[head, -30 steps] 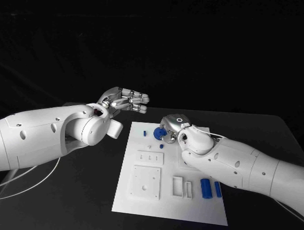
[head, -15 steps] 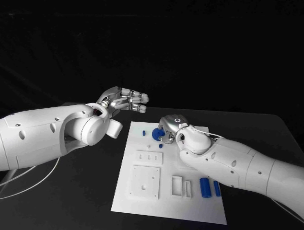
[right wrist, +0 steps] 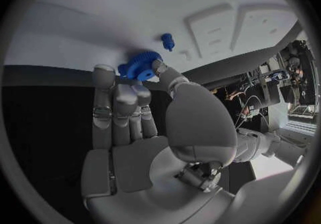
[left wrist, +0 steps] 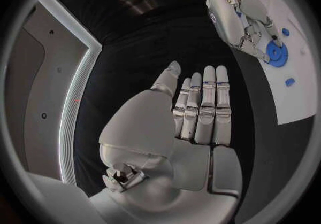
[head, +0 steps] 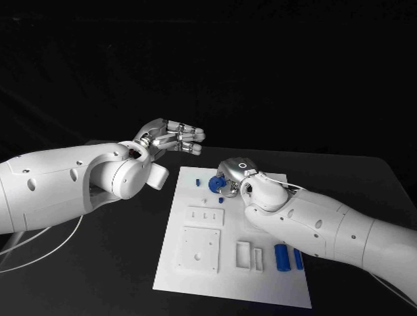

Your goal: Assemble the parts on the task board

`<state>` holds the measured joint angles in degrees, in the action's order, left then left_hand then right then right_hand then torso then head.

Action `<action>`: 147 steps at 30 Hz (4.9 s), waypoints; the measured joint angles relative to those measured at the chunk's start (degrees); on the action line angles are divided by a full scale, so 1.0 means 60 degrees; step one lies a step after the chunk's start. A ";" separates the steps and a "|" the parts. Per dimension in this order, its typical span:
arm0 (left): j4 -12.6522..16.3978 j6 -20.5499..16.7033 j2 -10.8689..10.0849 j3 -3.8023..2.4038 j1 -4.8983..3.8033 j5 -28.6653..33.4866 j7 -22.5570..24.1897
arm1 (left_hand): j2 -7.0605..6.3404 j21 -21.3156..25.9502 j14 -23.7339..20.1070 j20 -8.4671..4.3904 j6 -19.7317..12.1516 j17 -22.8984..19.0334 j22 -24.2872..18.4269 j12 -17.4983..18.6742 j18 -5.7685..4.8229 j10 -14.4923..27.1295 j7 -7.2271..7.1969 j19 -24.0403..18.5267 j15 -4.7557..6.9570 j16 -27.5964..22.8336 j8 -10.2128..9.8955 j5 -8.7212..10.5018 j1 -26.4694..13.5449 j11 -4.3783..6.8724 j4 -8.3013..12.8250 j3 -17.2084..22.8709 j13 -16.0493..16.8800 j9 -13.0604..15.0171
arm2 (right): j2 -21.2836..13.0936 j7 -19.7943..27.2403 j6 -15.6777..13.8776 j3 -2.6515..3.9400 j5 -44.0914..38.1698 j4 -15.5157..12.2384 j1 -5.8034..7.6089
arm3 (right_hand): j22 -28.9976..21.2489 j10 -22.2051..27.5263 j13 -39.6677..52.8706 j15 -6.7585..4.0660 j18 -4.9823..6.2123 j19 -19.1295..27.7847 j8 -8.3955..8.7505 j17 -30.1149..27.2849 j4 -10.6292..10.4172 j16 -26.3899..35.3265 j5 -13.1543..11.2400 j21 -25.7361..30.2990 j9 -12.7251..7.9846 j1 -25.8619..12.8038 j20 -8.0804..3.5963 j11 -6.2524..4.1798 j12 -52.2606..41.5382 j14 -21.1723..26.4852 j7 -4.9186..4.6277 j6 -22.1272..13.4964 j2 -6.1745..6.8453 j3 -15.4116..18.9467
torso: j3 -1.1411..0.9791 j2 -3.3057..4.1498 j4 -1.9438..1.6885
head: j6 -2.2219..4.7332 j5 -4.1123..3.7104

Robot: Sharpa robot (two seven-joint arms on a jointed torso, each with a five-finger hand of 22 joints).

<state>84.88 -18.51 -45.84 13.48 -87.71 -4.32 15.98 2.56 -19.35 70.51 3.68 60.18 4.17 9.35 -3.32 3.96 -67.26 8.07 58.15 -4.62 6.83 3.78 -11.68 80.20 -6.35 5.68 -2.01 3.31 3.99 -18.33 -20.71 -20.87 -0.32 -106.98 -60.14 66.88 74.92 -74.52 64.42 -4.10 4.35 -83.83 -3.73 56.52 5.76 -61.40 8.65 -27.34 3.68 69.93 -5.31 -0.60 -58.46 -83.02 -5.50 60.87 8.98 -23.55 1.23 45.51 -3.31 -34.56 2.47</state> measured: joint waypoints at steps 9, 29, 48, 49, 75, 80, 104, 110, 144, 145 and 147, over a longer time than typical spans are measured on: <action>-0.0020 0.0007 0.0005 0.0000 0.0000 -0.0011 -0.0003 | 0.0000 0.0000 0.0000 0.0000 -0.0026 0.0000 0.0000 0.0000 0.0000 0.0000 -0.0025 0.0000 0.0000 0.0000 0.0000 0.0000 0.0000 0.0000 0.0000 0.0000 0.0000 0.0000 | 0.0034 0.0050 0.0005 -0.0006 0.0101 0.0104 0.0000 | -0.0001 0.0000 -0.0027 0.0000 0.0000 0.0000 -0.0003 -0.0012 -0.0052 0.0000 0.0000 0.0014 -0.0015 0.0010 0.0000 0.0000 0.0000 0.0000 0.0009 -0.0094 -0.0012 0.0048 | 0.0008 -0.0003 -0.0004 | -0.0007 0.0024; -0.0061 0.0017 0.0011 0.0000 0.0007 -0.0020 -0.0005 | 0.0037 0.0000 0.0000 0.0000 -0.0025 0.0000 -0.0018 0.0000 0.0000 0.0000 -0.0024 0.0000 0.0000 0.0000 0.0000 0.0000 -0.0038 0.0000 0.0000 0.0000 0.0000 0.0000 | -0.0102 0.0227 -0.0019 -0.0007 0.0734 0.0156 0.0003 | -0.0002 0.0031 0.0010 0.0000 -0.0001 -0.0036 -0.0004 0.0056 -0.1244 0.0000 -0.0702 0.0011 -0.0013 -0.0723 0.0035 0.0032 -0.0044 0.0000 -0.0012 -0.0074 -0.0090 0.0417 | -0.0003 -0.0006 0.0005 | -0.0027 0.0025; -0.0220 0.0017 -0.0038 0.0003 0.0018 -0.0025 -0.0013 | 0.0037 0.0000 0.0000 0.0000 -0.0020 0.0000 -0.0029 0.0000 0.0000 0.0000 -0.0020 0.0000 0.0000 0.0000 0.0000 0.0000 -0.0037 0.0000 0.0000 0.0000 0.0000 0.0000 | -0.1288 0.1085 -0.1368 0.0224 0.1915 -0.0783 -0.0011 | -0.0002 0.0031 -0.0019 0.0000 0.0000 -0.0036 -0.0005 -0.0018 -0.1091 0.0001 -0.0452 0.0075 -0.0012 -0.0422 0.0034 0.0031 -0.0043 0.0000 -0.0008 -0.0074 -0.0007 0.1066 | -0.0004 -0.0022 0.0056 | -0.0016 -0.0034; -0.0241 0.0017 -0.0046 0.0003 0.0017 -0.0026 -0.0012 | 0.0037 0.0000 0.0000 0.0000 -0.0020 0.0002 -0.0030 0.0000 0.0000 0.0000 -0.0020 0.0000 0.0000 0.0000 0.0000 0.0000 -0.0037 0.0000 0.0000 0.0000 0.0000 0.0000 | -0.1413 0.1206 -0.1449 0.0283 0.2069 -0.0891 -0.0008 | -0.0002 0.0031 -0.0020 0.0000 -0.0001 -0.0036 -0.0005 -0.0024 -0.1017 0.0001 -0.0308 0.0075 -0.0013 -0.0358 0.0034 0.0031 -0.0042 0.0000 -0.0008 -0.0074 -0.0014 0.1139 | -0.0007 -0.0028 0.0070 | -0.0010 -0.0043; -0.0657 0.0072 -0.0128 0.0003 0.0284 -0.0165 0.0013 | 0.0037 0.0000 0.0037 0.0000 -0.0140 0.0021 -0.0028 0.0000 0.0000 -0.0100 0.0002 0.0000 0.0037 0.0000 0.0000 0.0000 -0.0037 0.0100 0.0053 -0.0053 0.0000 -0.0006 | -0.3832 0.4604 -0.0442 0.1106 0.6117 -0.0510 -0.0014 | -0.0003 0.0495 -0.0248 0.0068 -0.0007 -0.0035 -0.0005 -0.0106 0.1525 0.0408 0.1650 0.0567 -0.0017 0.0251 0.0033 0.0117 0.0210 0.0140 -0.0149 -0.0568 -0.1471 0.4459 | -0.0203 -0.0184 0.0506 | 0.0090 -0.0397; -0.0700 0.0094 -0.0108 0.0003 0.0336 -0.0190 0.0012 | 0.0037 0.0000 0.0037 0.0000 -0.0155 0.0020 -0.0038 0.0000 0.0000 -0.0068 0.0017 0.0000 0.0037 0.0000 0.0000 0.0000 -0.0037 0.0068 0.0053 -0.0053 0.0000 -0.0006 | -0.3859 0.4786 -0.0041 0.1115 0.6309 -0.0133 -0.0117 | -0.0003 0.0665 -0.0341 0.0090 -0.0019 -0.0035 0.0033 -0.0127 0.1390 0.0408 0.1217 0.0691 -0.0047 0.0641 0.0033 0.0219 0.0210 0.0231 -0.0264 -0.1360 -0.1518 0.4982 | -0.0210 -0.0184 0.0511 | 0.0058 -0.0472; -0.0849 0.0176 -0.0061 0.0003 0.0416 -0.0275 0.0004 | 0.0037 0.0000 0.0037 0.0000 -0.0155 0.0018 -0.0063 0.0000 0.0000 -0.0033 0.0018 0.0000 0.0037 0.0000 0.0000 0.0000 -0.0037 0.0033 0.0080 -0.0079 0.0000 -0.0004 | -0.3253 0.5425 0.1261 0.1111 0.6541 0.1032 -0.0655 | 0.0005 0.0810 -0.0385 -0.0051 -0.0007 -0.0036 0.0032 0.0083 0.1584 0.0362 0.1269 0.0566 -0.0036 0.0895 -0.0037 -0.0037 0.0179 0.0358 0.0045 -0.0861 -0.1642 0.5105 | -0.0207 -0.0176 0.0482 | -0.0018 -0.0630; -0.0851 0.0193 -0.0038 0.0003 0.0417 -0.0289 0.0003 | 0.0037 0.0000 0.0037 0.0000 -0.0155 0.0018 -0.0063 0.0000 0.0000 -0.0033 0.0018 0.0000 0.0037 0.0000 0.0000 0.0000 -0.0037 0.0033 0.0119 -0.0119 0.0000 -0.0004 | -0.3056 0.5426 0.1232 0.1113 0.6523 0.1225 -0.0689 | 0.0005 0.0766 -0.0351 -0.0055 -0.0002 -0.0036 0.0032 0.0140 0.1689 0.0326 0.1269 0.0508 -0.0026 0.0737 -0.0037 -0.0054 0.0134 0.0354 0.0003 -0.0427 -0.1800 0.4962 | -0.0205 -0.0176 0.0465 | -0.0023 -0.0671; -0.0822 0.0208 -0.0082 0.0002 0.0418 -0.0340 -0.0016 | 0.0037 0.0000 0.0037 0.0000 -0.0155 0.0017 -0.0090 0.0000 0.0000 0.0001 0.0018 0.0000 0.0037 0.0000 0.0000 0.0000 -0.0037 -0.0001 0.0158 -0.0158 0.0000 -0.0003 | -0.2685 0.5150 0.0709 0.1114 0.6421 0.1527 -0.0748 | 0.0001 0.0679 -0.0344 -0.0017 -0.0001 -0.0036 0.0032 0.0170 0.1733 0.0287 0.1220 0.0473 -0.0028 0.0586 -0.0036 0.0033 0.0090 0.0255 -0.0062 -0.0450 -0.1873 0.4571 | -0.0235 -0.0157 0.0439 | -0.0097 -0.0685; -0.0822 0.0209 -0.0083 0.0002 0.0418 -0.0341 -0.0017 | 0.0037 0.0000 0.0037 0.0000 -0.0154 0.0017 -0.0090 0.0000 -0.0001 0.0001 0.0018 0.0000 0.0037 0.0000 0.0000 0.0000 -0.0037 -0.0001 0.0158 -0.0158 0.0000 -0.0003 | -0.2691 0.5151 0.0723 0.1114 0.6408 0.1524 -0.0749 | 0.0001 0.0678 -0.0344 -0.0017 -0.0001 -0.0036 0.0032 0.0170 0.1713 0.0287 0.1220 0.0473 -0.0028 0.0586 -0.0036 0.0033 0.0090 0.0255 -0.0065 -0.0404 -0.1873 0.4550 | -0.0237 -0.0157 0.0443 | -0.0100 -0.0686; -0.0822 0.0210 -0.0083 0.0002 0.0418 -0.0344 -0.0019 | 0.0037 0.0000 0.0037 0.0000 -0.0155 0.0017 -0.0090 0.0000 0.0000 0.0001 0.0018 0.0000 0.0037 0.0000 0.0000 0.0000 -0.0037 -0.0001 0.0158 -0.0158 0.0000 -0.0002 | -0.2716 0.5155 0.0757 0.1114 0.6381 0.1511 -0.0751 | 0.0001 0.0678 -0.0344 -0.0017 -0.0001 -0.0036 0.0032 0.0171 0.1713 0.0287 0.1220 0.0473 -0.0028 0.0586 -0.0036 0.0033 0.0091 0.0255 -0.0078 -0.0373 -0.1873 0.4551 | -0.0237 -0.0158 0.0444 | -0.0104 -0.0688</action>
<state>79.95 -17.25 -46.34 13.49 -85.20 -6.39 15.87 2.79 -19.35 70.73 3.68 59.25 4.27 8.81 -3.32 3.96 -67.25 8.18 58.15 -4.40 6.83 3.78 -11.68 79.98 -6.36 6.63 -2.96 3.31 3.98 -34.63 10.22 -16.33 6.37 -68.70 -51.08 62.38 74.92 -70.45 62.35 -4.20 4.34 -84.04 -3.54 57.55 16.04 -59.68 15.97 -24.50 3.51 73.45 -5.53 -0.40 -57.92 -81.50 -5.97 58.63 -2.26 3.76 -0.19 44.56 -0.65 -35.19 -1.66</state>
